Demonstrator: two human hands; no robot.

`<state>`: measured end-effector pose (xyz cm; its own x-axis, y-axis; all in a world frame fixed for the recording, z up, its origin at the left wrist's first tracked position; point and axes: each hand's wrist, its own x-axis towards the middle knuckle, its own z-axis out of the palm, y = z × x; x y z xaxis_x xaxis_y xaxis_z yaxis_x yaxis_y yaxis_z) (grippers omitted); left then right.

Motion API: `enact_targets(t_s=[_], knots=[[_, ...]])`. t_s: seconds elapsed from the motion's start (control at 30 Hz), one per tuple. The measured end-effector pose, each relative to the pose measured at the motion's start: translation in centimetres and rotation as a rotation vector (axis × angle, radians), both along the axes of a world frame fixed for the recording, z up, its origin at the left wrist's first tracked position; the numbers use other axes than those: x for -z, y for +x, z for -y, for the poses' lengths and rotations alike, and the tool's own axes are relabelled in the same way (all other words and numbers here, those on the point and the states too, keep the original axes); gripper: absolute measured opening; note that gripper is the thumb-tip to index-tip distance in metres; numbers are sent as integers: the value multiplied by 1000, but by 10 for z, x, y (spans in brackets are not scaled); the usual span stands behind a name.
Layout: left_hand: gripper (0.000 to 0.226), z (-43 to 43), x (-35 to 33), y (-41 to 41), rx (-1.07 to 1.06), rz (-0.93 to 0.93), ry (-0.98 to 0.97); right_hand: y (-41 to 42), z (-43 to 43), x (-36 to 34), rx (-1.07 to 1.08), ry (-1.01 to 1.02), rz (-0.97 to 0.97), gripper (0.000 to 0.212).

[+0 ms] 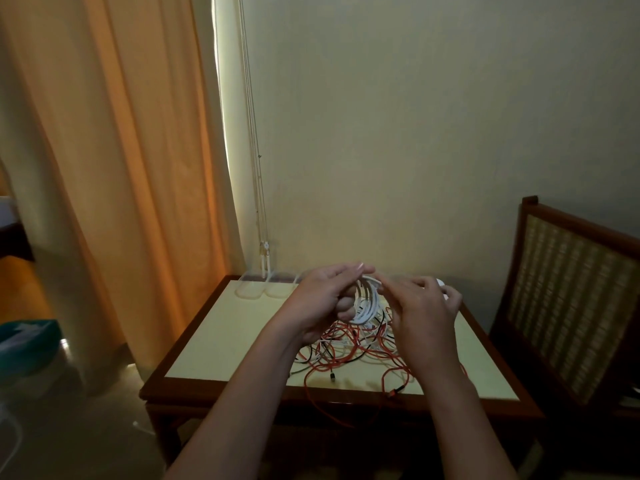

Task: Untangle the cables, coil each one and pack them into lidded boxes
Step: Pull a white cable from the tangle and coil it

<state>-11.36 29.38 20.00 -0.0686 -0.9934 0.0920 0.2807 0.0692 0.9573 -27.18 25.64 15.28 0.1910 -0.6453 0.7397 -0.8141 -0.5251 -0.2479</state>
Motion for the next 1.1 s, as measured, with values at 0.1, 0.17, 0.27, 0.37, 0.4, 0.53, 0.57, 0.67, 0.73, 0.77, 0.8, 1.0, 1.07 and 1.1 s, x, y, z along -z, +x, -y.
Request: enact_targets(t_s=[0.1,0.17,0.27,0.37,0.4,0.53,0.57,0.67,0.73,0.77,0.8,1.0,1.07,1.1], knots=[[34,-2,-1,0,33,6,6,2,0,0,-24,2,71,34],[32,-5,-3,-1,55,11,5,3,-1,-1,-95,38,148,31],[32,-6,-4,-2,87,6,13,1,-3,-5,-173,-1,168,32],[39,-5,-2,0,105,-42,28,-4,-1,-11,-241,-47,184,24],[40,-4,-1,1,117,-71,33,-3,-1,-13,-253,-51,202,21],[41,-5,-1,0,188,-176,52,3,-10,-18,-251,160,502,9],[42,-5,-2,-1,206,-193,57,4,-11,-19,-279,278,611,7],[44,-5,-5,-3,246,-226,80,2,-11,-21,-436,626,867,10],[46,-5,-6,-1,265,-244,90,0,-12,-23,-546,828,1040,16],[47,-6,-7,0,271,-247,93,0,-13,-23,-600,901,1109,18],[47,-6,-7,1,274,-249,96,-1,-13,-23,-651,953,1158,19],[43,-7,-9,1,244,-199,73,-1,-16,-24,-801,1162,1249,17],[39,-8,-9,0,197,-120,23,-1,-17,-25,-830,1246,1257,18],[37,-7,-8,0,175,-86,0,-1,-18,-25,-839,1269,1272,18]])
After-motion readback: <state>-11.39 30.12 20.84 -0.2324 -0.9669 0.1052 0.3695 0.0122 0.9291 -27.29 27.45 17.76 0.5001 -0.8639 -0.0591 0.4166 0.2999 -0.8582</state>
